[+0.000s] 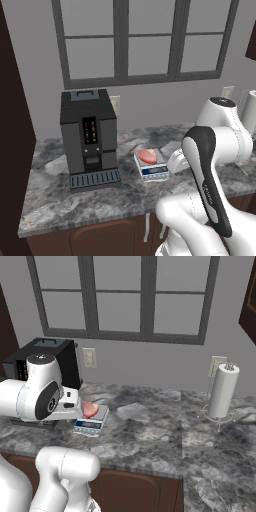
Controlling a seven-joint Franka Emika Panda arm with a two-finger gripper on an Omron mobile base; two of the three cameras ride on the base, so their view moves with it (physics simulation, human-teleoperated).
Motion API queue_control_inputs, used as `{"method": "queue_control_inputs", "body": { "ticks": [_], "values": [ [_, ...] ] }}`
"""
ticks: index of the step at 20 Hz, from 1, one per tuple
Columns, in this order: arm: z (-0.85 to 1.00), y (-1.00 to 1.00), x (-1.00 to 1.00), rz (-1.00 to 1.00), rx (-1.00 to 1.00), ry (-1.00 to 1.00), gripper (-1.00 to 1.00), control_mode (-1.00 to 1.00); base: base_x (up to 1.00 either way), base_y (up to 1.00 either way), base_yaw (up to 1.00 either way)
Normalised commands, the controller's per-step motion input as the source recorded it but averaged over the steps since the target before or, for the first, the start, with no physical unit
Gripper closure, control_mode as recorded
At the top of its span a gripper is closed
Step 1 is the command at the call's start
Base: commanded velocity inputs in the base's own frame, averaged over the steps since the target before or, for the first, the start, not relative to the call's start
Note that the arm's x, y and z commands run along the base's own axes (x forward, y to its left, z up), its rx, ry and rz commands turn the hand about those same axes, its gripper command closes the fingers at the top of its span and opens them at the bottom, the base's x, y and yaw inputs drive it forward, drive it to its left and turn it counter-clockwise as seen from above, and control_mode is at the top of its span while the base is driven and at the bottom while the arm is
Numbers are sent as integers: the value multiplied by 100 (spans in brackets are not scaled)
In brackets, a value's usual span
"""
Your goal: Take the steak from the fridge and place it on the digital scale on the counter by the fridge. Wait a few seconds for a reading, then move it to the plate on the dining counter.
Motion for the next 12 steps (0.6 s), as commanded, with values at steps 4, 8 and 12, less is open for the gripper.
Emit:
{"method": "queue_control_inputs", "body": {
  "ticks": [4,8,12],
  "values": [
    [0,0,0,0,0,0,-100,-100,0,0,0],
    [0,0,0,0,0,0,-100,-100,0,0,0],
    [0,0,0,0,0,0,-100,-100,0,0,0]
  ]
}}
